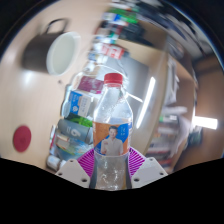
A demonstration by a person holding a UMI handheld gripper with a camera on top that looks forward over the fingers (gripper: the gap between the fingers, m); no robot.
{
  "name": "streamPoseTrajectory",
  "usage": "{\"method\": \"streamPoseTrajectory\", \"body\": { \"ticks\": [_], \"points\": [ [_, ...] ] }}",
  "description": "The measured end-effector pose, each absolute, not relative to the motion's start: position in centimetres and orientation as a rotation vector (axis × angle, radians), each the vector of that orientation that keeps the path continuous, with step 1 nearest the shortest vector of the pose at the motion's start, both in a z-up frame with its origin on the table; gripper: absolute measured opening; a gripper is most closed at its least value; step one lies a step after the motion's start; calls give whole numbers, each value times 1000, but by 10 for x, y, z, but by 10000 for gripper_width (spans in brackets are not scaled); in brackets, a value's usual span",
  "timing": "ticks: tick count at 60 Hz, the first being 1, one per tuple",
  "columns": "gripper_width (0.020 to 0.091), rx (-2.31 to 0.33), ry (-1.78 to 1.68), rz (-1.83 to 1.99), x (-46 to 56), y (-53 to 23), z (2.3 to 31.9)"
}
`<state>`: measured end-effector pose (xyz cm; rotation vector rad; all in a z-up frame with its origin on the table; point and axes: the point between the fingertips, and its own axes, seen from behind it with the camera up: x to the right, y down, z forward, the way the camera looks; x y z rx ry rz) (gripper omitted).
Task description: Pour water
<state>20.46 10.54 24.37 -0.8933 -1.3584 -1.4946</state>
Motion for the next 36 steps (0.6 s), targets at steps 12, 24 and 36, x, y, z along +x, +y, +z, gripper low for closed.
{"method": "streamPoseTrajectory", "body": {
  "ticks": [12,24,36],
  "points": [
    [412,-1440,-671,-700,254,112,217],
    [411,-1687,-95,93,278,121,147],
    [411,-1693,-125,126,277,126,93]
  ]
}}
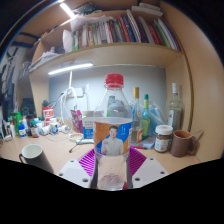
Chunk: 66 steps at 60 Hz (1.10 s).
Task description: Pour water
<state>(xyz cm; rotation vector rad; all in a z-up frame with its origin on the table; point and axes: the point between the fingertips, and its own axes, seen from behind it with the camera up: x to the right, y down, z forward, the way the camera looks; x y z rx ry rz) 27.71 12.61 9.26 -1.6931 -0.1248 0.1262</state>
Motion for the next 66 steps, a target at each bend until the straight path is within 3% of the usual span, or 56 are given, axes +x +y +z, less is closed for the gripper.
{"method": "streamPoseTrajectory", "body": {
  "ticks": [3,13,22,28,32,43,54,66],
  "points": [
    [414,-1694,-141,123,271,125,80],
    [426,-1626,-195,83,267,121,86],
    [541,-1640,-171,90,271,122,86],
    [861,-1690,-203,104,267,115,75],
    [831,-1698,-185,133,268,105,75],
    [840,-1676,-218,56,277,48,91],
    [840,-1608,-229,89,277,-60,125],
    [837,-1558,-180,149,287,-167,129]
  ]
}}
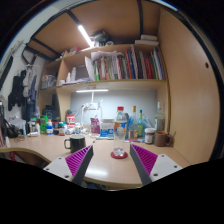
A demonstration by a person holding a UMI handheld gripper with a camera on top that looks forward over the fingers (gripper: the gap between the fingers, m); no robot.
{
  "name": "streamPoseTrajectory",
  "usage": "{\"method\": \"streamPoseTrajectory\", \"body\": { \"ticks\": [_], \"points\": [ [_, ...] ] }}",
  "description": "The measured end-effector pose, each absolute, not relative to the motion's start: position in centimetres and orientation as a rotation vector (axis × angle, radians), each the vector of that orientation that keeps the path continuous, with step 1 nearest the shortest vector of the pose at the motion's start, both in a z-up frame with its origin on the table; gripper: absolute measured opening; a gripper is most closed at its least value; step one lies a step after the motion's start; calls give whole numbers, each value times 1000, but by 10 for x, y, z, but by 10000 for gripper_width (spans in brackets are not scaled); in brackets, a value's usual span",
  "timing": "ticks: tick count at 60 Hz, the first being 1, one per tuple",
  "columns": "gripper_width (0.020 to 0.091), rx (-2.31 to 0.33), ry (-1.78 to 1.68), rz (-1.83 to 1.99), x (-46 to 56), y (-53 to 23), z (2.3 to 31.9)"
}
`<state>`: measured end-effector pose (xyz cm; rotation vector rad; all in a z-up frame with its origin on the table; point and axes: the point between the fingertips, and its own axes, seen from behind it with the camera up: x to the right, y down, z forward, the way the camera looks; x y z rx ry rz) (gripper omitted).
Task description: Pour water
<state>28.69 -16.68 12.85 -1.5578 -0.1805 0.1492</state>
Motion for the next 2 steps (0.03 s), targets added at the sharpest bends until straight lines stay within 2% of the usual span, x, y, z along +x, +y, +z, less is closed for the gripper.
{"method": "streamPoseTrajectory", "body": {
  "ticks": [2],
  "points": [
    [836,-1558,-182,144,290,-182,126]
  ]
}}
